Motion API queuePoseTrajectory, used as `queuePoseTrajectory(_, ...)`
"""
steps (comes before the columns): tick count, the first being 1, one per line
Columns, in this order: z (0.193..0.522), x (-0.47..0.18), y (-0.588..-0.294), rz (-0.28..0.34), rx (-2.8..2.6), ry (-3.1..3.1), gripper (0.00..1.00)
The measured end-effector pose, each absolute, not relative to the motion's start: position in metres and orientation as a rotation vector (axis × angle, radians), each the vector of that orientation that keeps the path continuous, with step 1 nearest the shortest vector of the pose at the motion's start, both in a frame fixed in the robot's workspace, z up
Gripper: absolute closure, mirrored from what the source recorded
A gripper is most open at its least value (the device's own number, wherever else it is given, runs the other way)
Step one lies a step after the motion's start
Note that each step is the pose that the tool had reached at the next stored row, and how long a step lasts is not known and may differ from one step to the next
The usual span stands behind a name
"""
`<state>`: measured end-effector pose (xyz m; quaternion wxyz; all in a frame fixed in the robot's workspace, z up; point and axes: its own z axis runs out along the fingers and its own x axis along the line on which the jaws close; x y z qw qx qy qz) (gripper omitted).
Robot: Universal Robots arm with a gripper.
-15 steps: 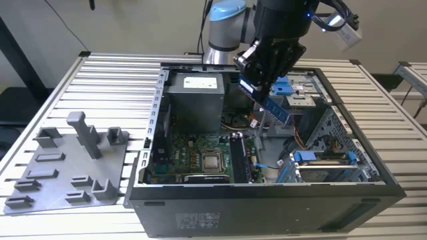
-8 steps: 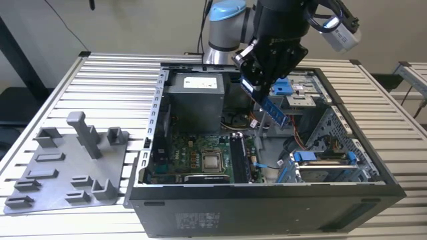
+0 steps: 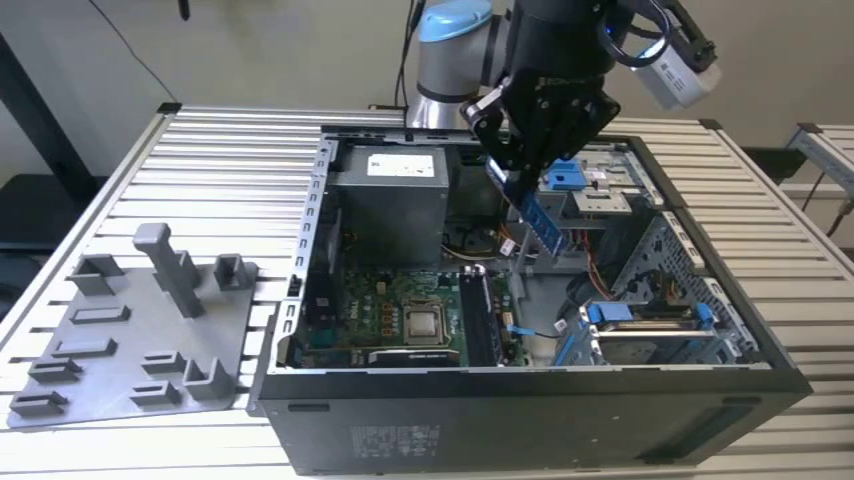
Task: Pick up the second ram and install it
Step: 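Insert the second ram into the second slot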
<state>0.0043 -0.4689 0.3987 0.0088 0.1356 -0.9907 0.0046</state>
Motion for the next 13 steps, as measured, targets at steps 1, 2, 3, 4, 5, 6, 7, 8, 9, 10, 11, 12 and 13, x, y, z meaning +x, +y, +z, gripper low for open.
queuePoseTrajectory(1, 0.3987, 0.0043, -0.4689, 0.014, 0.401, -3.098, 0.86)
queuePoseTrajectory(2, 0.3986, 0.0043, -0.4689, 0.014, 0.379, -3.101, 0.86)
queuePoseTrajectory(3, 0.3985, 0.0043, -0.4689, 0.014, 0.357, -3.103, 0.86)
queuePoseTrajectory(4, 0.3984, 0.0043, -0.4689, 0.014, 0.335, -3.106, 0.86)
queuePoseTrajectory(5, 0.3983, 0.0043, -0.4689, 0.013, 0.313, -3.108, 0.86)
queuePoseTrajectory(6, 0.3982, 0.0043, -0.4689, 0.013, 0.292, -3.110, 0.86)
queuePoseTrajectory(7, 0.3981, 0.0043, -0.4689, 0.013, 0.270, -3.112, 0.86)
queuePoseTrajectory(8, 0.3981, 0.0043, -0.4689, 0.013, 0.248, -3.114, 0.86)
queuePoseTrajectory(9, 0.3980, 0.0043, -0.4689, 0.013, 0.227, -3.115, 0.86)
queuePoseTrajectory(10, 0.3979, 0.0043, -0.4689, 0.012, 0.207, -3.116, 0.86)
queuePoseTrajectory(11, 0.3979, 0.0043, -0.4689, 0.012, 0.187, -3.118, 0.86)
queuePoseTrajectory(12, 0.3978, 0.0043, -0.4689, 0.012, 0.168, -3.119, 0.86)
queuePoseTrajectory(13, 0.3977, 0.0043, -0.4689, 0.012, 0.148, -3.120, 0.86)
